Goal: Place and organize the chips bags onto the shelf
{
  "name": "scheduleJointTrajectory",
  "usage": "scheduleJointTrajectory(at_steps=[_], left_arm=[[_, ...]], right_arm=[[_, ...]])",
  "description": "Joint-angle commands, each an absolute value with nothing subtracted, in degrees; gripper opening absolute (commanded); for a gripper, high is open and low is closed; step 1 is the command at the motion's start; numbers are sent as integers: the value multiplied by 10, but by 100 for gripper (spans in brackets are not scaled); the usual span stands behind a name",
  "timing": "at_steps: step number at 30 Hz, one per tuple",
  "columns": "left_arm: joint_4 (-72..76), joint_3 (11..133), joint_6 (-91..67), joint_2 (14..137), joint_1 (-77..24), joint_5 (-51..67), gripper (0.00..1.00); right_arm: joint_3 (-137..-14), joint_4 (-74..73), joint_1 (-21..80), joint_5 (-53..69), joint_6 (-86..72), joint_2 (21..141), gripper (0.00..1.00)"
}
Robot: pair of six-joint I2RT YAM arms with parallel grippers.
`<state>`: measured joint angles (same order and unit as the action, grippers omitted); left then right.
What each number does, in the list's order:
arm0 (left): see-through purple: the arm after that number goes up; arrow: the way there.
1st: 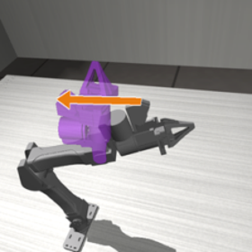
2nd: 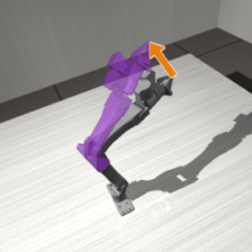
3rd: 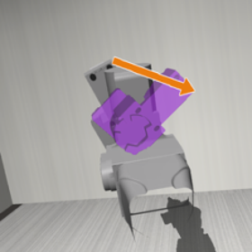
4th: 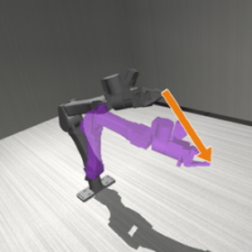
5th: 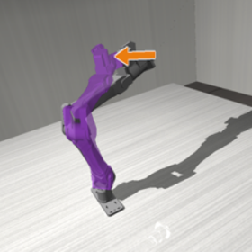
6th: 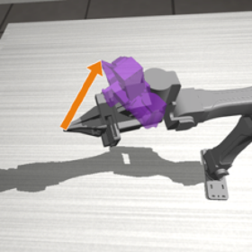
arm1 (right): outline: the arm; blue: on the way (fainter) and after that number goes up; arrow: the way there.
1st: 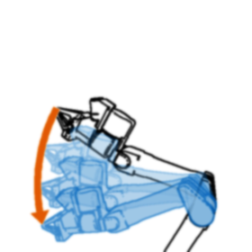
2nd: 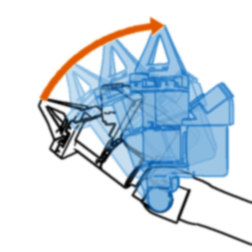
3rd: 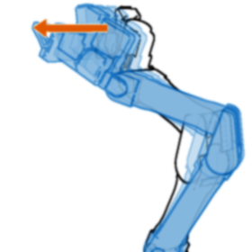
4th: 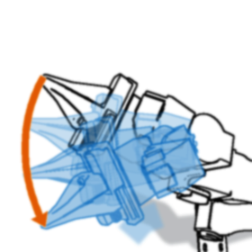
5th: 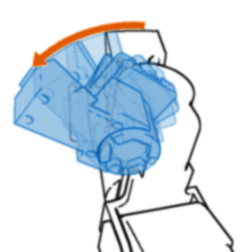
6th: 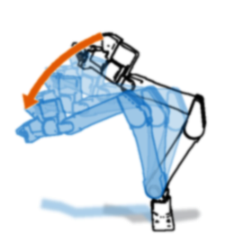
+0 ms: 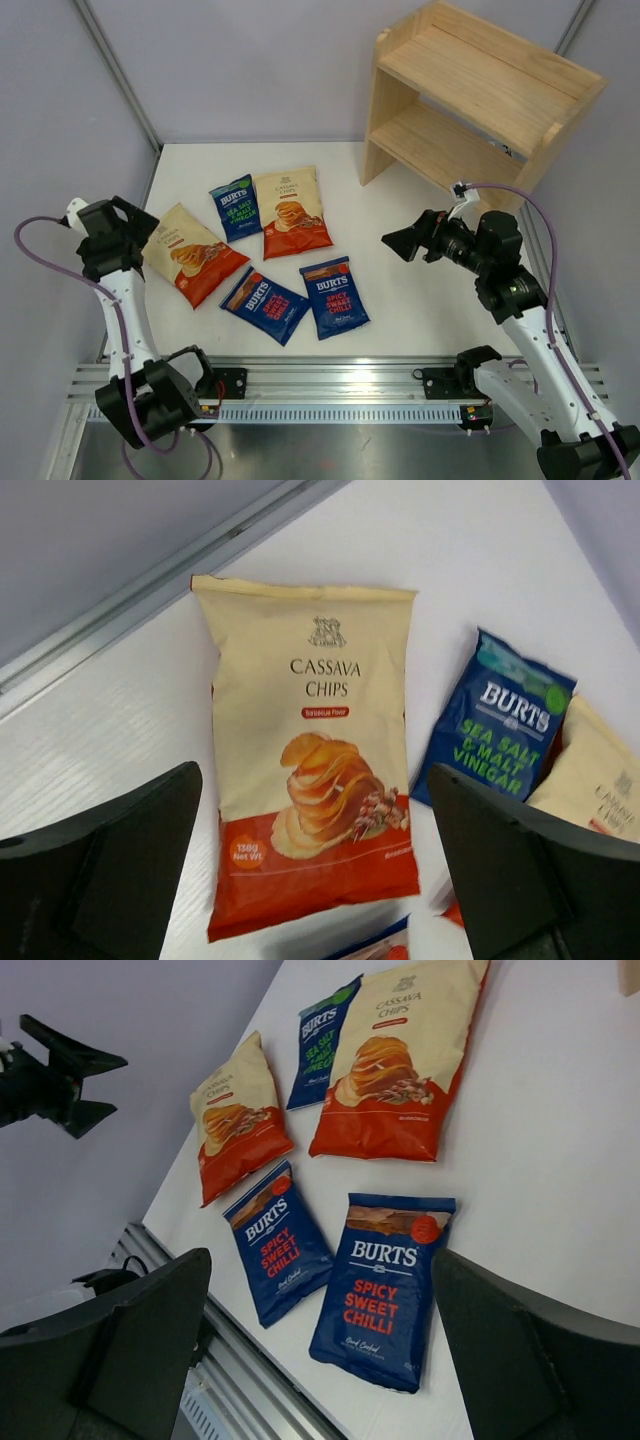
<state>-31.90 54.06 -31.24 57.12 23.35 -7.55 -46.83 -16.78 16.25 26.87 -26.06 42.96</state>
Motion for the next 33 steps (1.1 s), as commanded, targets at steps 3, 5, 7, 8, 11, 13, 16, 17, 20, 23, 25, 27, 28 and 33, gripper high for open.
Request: scheduleJointTrajectory(at_steps=[3, 5, 7, 8, 11, 13, 16, 17, 20, 23, 25, 27, 28, 33], left_arm=[[-194, 505, -399, 611, 309, 26, 99], [-192, 502, -405, 648, 315, 15, 99], [-194, 502, -408, 694, 315, 17, 99], [-193, 501, -407, 710, 316, 18, 99], [-190, 496, -399, 762, 316, 16, 99], [-206, 512, -401, 797, 318, 3, 99], [-217, 528, -389, 862, 320, 17, 99], [-200, 524, -387, 872, 320, 42, 99], [-163, 493, -395, 910, 319, 74, 99], [-124, 468, -417, 941, 319, 96, 99], [-126, 468, -421, 937, 309, 79, 99], [-102, 460, -437, 940, 308, 97, 95], [-92, 456, -441, 942, 307, 106, 91], [-41, 449, -460, 953, 301, 144, 49]], right_arm=[[-455, -55, 166, 365, -301, 460, 100], [-456, -43, 165, 383, -308, 471, 99], [-454, -33, 174, 392, -311, 470, 100], [-454, -33, 183, 387, -308, 468, 99], [-453, -38, 201, 379, -289, 449, 99], [-453, -40, 208, 376, -283, 438, 100], [-454, -45, 211, 377, -279, 427, 99], [-454, -46, 210, 377, -279, 425, 99], [-449, -40, 211, 378, -279, 425, 100], [-449, -37, 210, 378, -282, 432, 99], [-451, -37, 210, 382, -285, 438, 99], [-451, -33, 210, 385, -289, 442, 99], [-451, -28, 210, 385, -291, 448, 100], [-458, -27, 210, 384, -294, 461, 99]])
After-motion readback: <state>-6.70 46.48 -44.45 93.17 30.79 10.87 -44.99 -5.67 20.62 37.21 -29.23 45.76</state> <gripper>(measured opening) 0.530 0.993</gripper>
